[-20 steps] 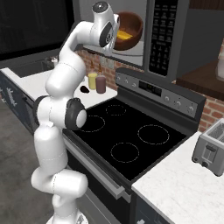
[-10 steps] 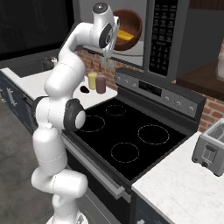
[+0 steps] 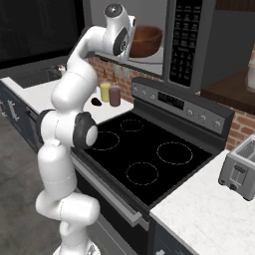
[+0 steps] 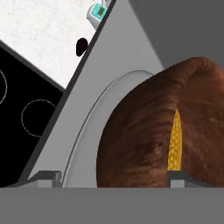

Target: Pick the corn from the sink and place it in the bowl. Then pick the bowl and place it in the microwave. Then close the microwave door and press the start button.

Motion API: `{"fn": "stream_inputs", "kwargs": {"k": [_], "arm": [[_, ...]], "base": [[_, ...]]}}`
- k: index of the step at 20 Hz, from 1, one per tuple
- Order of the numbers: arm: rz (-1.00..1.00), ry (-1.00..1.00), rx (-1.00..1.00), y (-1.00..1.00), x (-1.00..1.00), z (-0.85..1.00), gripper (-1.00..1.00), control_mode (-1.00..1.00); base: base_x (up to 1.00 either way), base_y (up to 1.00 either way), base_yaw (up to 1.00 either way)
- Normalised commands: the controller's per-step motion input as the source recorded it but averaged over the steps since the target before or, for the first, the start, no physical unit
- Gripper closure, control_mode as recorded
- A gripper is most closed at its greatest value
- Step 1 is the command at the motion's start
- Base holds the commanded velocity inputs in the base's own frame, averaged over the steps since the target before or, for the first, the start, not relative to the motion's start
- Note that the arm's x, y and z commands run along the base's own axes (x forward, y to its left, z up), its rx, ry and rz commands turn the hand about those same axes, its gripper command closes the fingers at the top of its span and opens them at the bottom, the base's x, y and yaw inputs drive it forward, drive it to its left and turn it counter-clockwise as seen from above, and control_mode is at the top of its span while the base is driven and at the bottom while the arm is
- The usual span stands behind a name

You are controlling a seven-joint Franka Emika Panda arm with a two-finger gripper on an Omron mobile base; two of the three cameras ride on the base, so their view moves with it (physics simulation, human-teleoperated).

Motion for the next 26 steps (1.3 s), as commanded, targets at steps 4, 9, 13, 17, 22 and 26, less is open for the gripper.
{"fn": "stream_inputs", "kwargs": {"k": [4, 9, 13, 17, 22, 26], "arm": [[0.00, -0.43, 0.09, 0.00, 0.00, 0.00, -1.00, -1.00], [0.00, -0.56, 0.08, 0.00, -0.09, 0.00, -1.00, -1.00], [0.00, -0.56, 0.04, 0.13, -0.68, 0.00, -1.00, -1.00], [0.00, -0.37, 0.00, 0.30, -1.00, 0.03, -1.00, -1.00], [0.01, -0.22, 0.00, 0.37, -1.00, 0.39, -1.00, -1.00], [0.03, -0.05, -0.01, 0.20, -1.00, 0.55, -1.00, -1.00]], "base": [[0.00, 0.00, 0.00], [0.00, 0.00, 0.00], [0.00, 0.00, 0.00], [0.00, 0.00, 0.00], [0.00, 0.00, 0.00], [0.00, 0.00, 0.00]]}}
